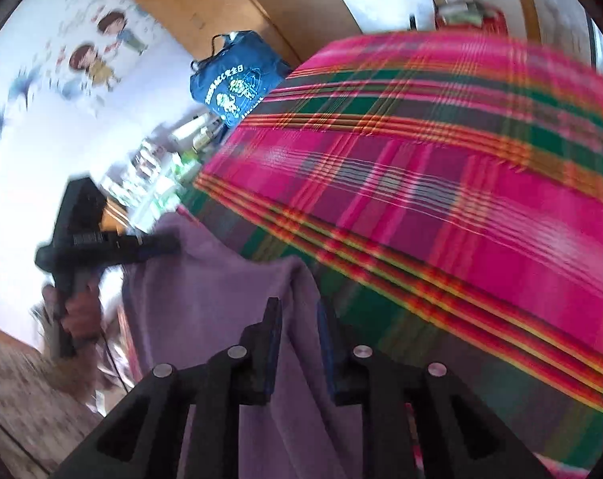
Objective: Fold clothes
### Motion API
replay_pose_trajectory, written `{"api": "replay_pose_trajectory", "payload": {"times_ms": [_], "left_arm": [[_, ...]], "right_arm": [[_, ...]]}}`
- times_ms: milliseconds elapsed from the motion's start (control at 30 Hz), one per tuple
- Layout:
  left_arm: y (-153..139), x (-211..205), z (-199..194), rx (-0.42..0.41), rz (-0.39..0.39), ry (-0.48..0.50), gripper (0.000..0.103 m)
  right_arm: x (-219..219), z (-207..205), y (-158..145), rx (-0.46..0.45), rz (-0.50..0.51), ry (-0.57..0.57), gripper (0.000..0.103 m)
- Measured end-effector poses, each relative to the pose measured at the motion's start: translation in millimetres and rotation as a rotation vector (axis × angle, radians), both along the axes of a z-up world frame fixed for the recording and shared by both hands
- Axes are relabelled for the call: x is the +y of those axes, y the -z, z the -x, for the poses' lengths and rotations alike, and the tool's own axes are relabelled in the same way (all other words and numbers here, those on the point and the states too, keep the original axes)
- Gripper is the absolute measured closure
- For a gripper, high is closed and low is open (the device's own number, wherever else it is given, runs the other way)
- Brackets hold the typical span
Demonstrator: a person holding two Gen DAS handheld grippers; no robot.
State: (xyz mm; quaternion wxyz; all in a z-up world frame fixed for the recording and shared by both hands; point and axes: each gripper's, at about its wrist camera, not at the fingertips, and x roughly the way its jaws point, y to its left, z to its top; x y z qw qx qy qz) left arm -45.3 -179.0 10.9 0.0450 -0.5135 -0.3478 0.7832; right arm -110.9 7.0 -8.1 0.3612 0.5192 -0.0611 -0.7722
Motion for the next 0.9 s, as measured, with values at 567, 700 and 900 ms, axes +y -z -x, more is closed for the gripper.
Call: {"api": "replay_pose_trajectory", "payload": {"times_ms": [567,700,900], "left_arm": [[5,97,25,-0.029,0.031,0.336,0.074],[10,99,29,-0.045,0.031,0.334,0.074],[15,97,33,-0.059,0.022,0.314,0.074]], "right_arm": [[2,-39,11,0.053,-0.125,-0.109,0.081],[-1,-34,14,0.056,-0.114,-0.113,0.098],[5,-29,16,0.051,-0.117,-0.082,0.101]]}}
